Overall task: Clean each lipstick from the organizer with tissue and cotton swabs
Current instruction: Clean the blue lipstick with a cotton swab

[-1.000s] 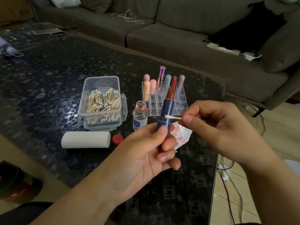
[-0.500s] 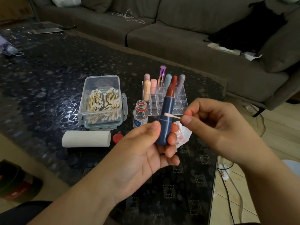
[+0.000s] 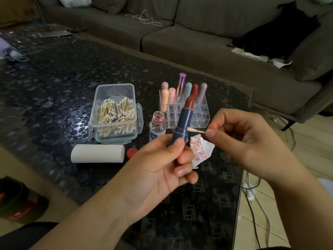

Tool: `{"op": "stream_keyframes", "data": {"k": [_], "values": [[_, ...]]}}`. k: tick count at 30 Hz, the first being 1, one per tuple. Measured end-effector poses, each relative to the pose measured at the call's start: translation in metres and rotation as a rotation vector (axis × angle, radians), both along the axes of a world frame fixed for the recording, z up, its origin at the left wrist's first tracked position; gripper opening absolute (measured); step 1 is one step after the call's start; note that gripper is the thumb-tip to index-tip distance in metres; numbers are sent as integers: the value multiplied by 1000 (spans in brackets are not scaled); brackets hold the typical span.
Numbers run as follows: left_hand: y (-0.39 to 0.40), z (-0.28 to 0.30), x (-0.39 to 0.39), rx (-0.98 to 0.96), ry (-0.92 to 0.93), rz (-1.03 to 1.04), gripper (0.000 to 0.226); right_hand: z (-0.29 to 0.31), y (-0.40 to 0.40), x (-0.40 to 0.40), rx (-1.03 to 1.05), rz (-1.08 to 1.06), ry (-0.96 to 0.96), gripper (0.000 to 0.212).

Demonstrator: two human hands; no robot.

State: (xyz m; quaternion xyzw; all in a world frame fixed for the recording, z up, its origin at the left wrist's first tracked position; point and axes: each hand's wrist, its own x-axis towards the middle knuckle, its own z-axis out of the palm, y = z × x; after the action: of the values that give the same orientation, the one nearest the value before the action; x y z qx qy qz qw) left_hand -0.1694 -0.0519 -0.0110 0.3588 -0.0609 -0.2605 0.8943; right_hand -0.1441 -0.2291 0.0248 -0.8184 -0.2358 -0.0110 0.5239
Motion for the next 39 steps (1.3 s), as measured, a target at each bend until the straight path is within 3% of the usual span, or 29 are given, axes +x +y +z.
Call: {"op": "stream_keyframes", "data": {"k": [11,22,39], "values": [[4,-3,0,-37,-24,-47,30,1,2,0,10,21,-11,13],[3,-3,2,-67,-20,-58,30,1,3,-2,-2,37,-9,12],[0,-4,0,71,-45,61,23,1,5,-4,-99,21,-63,16]]}}
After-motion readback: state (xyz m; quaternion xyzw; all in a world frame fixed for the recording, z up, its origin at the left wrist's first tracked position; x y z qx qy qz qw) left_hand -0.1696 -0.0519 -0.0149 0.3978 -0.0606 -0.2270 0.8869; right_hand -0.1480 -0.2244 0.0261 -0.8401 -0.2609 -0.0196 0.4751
